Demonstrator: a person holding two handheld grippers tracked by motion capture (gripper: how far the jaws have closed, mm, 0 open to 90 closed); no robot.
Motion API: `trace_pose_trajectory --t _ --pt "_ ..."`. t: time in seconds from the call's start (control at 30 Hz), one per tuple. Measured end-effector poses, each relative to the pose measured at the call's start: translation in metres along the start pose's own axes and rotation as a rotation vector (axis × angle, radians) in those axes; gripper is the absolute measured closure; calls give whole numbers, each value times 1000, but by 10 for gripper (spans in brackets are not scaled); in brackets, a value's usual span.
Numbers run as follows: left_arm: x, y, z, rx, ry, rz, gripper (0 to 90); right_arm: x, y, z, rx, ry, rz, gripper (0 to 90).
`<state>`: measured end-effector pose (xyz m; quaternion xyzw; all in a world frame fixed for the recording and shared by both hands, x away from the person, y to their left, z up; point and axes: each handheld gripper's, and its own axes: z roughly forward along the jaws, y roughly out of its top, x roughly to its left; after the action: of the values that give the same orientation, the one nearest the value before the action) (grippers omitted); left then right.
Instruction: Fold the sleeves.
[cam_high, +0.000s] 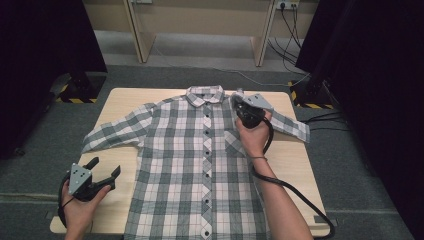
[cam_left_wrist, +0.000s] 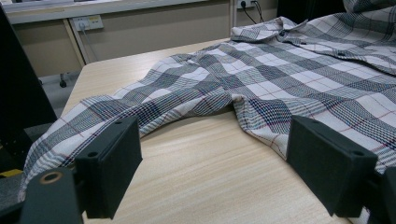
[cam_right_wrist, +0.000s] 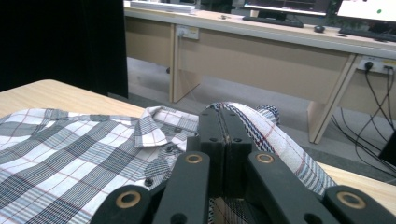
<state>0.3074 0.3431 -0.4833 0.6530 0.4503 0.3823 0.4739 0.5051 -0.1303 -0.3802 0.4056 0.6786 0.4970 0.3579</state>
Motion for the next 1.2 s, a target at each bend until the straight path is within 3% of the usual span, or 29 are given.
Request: trace_pose_trajectory --t 0.43,0.53,0.63,0.7,0.8,0.93,1.2 --pt "0 0 0 -2 -1 0 174 6 -1 4 13 56 -4 896" --pt "0 0 0 -1 0 -1 173 7 -2 6 28 89 -8 889" --pt "0 0 0 0 0 -1 173 10 -2 11 66 175 -19 798" --pt "0 0 0 -1 0 -1 173 11 -1 12 69 193 -19 687" --pt "0 0 0 -3 -1 -4 173 7 1 11 78 172 -2 599" --pt "0 0 0 -2 -1 -2 173 -6 0 8 120 105 13 511" --pt "0 0 0 -1 1 -2 173 -43 -4 -3 195 -18 36 442"
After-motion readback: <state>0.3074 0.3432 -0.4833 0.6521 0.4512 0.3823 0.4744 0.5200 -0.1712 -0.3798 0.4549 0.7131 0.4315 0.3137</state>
